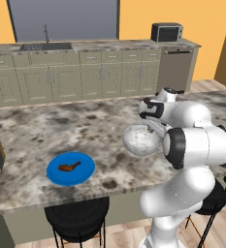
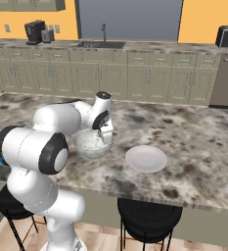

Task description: Pick the chicken drumstick and lemon wedge from their plates and place them in the bowl. Then put the bowl in the fridge.

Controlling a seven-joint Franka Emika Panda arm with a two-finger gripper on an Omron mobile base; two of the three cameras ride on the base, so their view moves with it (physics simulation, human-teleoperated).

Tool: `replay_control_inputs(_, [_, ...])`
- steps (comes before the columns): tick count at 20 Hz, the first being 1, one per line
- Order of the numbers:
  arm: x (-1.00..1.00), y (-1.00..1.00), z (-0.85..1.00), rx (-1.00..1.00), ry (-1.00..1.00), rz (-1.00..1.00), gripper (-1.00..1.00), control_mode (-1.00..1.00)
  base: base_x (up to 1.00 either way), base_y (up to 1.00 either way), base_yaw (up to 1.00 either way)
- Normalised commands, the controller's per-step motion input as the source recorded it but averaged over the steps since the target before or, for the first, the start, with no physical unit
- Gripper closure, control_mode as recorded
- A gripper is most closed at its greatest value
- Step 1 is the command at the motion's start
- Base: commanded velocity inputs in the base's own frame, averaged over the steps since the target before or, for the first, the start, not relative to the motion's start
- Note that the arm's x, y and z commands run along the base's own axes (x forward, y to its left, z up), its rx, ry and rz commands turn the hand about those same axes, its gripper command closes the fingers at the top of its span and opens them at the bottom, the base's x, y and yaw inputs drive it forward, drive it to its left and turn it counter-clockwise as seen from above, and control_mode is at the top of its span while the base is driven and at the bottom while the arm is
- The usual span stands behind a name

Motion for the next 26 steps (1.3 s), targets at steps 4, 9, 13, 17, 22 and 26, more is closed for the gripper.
replay_control_inputs(4, [0.03, 0.29, -0.35, -0.04, -0.03, 0.07, 1.00, -1.00, 0.00, 0.00, 0.00])
replay_control_inputs(9, [0.09, 0.19, -0.34, -0.06, 0.00, 0.06, 1.00, -1.00, 0.00, 0.00, 0.00])
replay_control_inputs(13, [0.25, 0.13, -0.14, 0.00, 0.00, 0.08, 1.00, -1.00, 0.00, 0.00, 0.00])
replay_control_inputs(17, [0.20, 0.13, -0.14, 0.00, 0.00, 0.08, 1.00, -1.00, 0.00, 0.00, 0.00])
replay_control_inputs(22, [0.07, 0.18, -0.07, 0.00, 0.00, 0.08, -1.00, -1.00, 0.00, 0.00, 0.00])
replay_control_inputs(26, [-0.01, 0.16, 0.00, 0.00, 0.00, 0.07, -1.00, -1.00, 0.00, 0.00, 0.00])
